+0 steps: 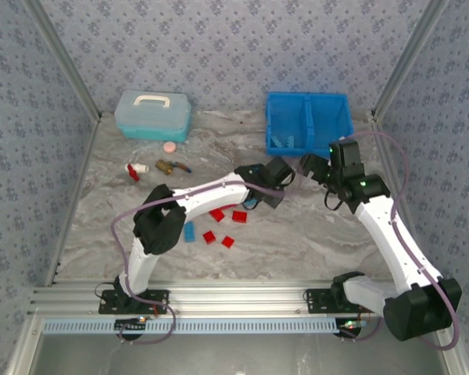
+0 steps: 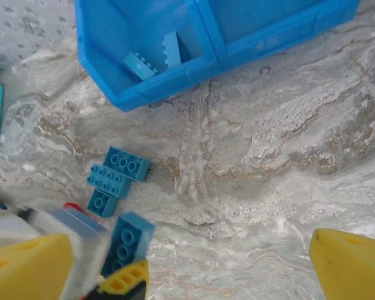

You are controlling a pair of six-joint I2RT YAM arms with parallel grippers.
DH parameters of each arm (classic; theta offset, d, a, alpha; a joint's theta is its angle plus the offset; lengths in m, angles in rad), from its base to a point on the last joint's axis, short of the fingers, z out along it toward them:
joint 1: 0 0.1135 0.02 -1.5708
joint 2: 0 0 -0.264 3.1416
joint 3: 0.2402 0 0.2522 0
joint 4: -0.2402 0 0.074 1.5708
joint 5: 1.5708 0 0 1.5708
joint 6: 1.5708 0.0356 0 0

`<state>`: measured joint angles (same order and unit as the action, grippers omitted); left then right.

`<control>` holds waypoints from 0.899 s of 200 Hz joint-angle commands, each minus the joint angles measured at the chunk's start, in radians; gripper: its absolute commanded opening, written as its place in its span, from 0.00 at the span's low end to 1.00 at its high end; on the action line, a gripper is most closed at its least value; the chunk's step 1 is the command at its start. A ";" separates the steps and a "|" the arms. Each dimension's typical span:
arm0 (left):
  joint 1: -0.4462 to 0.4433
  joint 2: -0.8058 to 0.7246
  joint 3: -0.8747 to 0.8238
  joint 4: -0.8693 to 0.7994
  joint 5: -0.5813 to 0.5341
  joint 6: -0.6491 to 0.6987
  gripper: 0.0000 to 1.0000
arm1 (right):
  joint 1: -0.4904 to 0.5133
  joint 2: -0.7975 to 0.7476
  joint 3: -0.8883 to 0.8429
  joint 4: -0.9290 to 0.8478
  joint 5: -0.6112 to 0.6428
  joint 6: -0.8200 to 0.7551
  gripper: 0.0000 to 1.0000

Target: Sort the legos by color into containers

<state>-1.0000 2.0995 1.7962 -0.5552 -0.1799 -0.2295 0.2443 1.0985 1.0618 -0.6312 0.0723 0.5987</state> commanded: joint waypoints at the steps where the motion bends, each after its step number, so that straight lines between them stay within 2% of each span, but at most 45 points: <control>1: 0.027 0.052 0.211 -0.003 -0.066 0.049 0.33 | -0.001 -0.046 0.025 -0.025 0.026 0.023 1.00; 52: 0.111 0.361 0.739 -0.050 -0.146 0.076 0.32 | -0.002 -0.107 0.021 -0.051 0.058 0.023 1.00; 71: 0.128 0.473 0.896 -0.015 -0.175 0.101 0.32 | -0.003 -0.118 0.012 -0.059 0.063 0.023 1.00; 122: 0.146 0.608 0.917 0.257 -0.161 0.154 0.33 | -0.007 -0.127 -0.025 -0.045 0.054 0.023 1.00; 145: 0.147 0.660 0.936 0.288 -0.183 0.174 0.34 | -0.008 -0.128 -0.026 -0.047 0.053 0.023 1.00; 180: 0.151 0.699 0.939 0.298 -0.205 0.177 0.41 | -0.007 -0.125 -0.036 -0.038 0.044 0.048 1.00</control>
<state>-0.8471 2.7831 2.6831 -0.3309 -0.3496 -0.0719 0.2432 0.9817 1.0424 -0.6662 0.1158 0.6178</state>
